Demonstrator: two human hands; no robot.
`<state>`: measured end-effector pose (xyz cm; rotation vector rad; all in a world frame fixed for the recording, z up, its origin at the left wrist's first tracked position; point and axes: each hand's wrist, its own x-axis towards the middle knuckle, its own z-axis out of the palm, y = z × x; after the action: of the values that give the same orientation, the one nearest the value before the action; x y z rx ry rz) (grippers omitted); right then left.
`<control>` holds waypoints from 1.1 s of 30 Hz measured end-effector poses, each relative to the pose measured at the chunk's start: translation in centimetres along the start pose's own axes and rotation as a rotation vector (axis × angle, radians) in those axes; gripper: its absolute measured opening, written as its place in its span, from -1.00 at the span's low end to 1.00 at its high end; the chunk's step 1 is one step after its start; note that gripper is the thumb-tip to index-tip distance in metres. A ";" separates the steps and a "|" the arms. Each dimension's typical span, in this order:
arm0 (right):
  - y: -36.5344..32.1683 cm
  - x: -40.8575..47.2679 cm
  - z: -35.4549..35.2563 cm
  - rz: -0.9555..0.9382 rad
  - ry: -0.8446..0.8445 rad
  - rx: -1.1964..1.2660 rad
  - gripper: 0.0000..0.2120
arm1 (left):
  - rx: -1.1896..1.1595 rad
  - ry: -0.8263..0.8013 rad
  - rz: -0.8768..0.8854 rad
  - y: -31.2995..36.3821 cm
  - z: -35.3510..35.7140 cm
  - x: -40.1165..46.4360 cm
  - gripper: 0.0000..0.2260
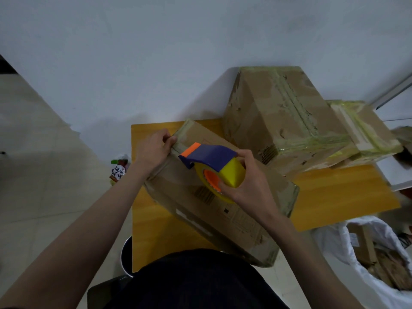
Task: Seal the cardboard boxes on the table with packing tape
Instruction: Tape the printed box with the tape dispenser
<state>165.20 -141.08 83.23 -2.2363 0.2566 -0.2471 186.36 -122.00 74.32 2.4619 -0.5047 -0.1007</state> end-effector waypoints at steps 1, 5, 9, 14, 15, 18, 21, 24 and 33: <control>0.1 -0.2 -0.3 0.003 -0.009 -0.001 -0.41 | -0.003 0.000 -0.007 0.1 0.0 0.0 -0.72; 1.4 -1.6 -2.9 0.054 -0.012 0.001 -0.37 | 0.011 -0.006 -0.014 0.1 0.0 0.4 -0.74; 2.7 -2.8 -5.4 0.081 -0.002 0.017 -0.38 | 0.026 -0.011 -0.007 0.1 0.3 0.8 -0.76; 2.0 -2.3 -5.4 0.028 0.019 0.009 -0.42 | -0.151 0.055 0.062 0.4 0.0 0.7 -0.77; 1.8 -2.1 -5.3 0.025 0.019 0.017 -0.43 | -0.180 0.090 0.087 0.4 -0.4 0.5 -0.78; 1.5 -1.9 -5.4 0.024 0.022 0.027 -0.45 | -0.097 0.119 0.210 0.6 -1.6 -0.9 -0.72; 1.5 -1.8 -5.8 0.030 0.019 0.036 -0.46 | 0.116 -0.071 0.316 0.3 -1.9 -3.0 -0.58; 1.3 -1.7 -6.0 0.021 0.014 0.039 -0.46 | 0.265 -0.238 0.386 -0.7 -1.4 -4.2 -0.36; 0.8 -1.3 -5.2 0.016 -0.022 0.040 -0.48 | 0.536 -0.221 0.400 -0.1 0.0 -5.1 -0.25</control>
<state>162.51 -145.09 85.69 -2.1958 0.2562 -0.2174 181.71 -120.05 74.02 2.8131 -1.2467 -0.0804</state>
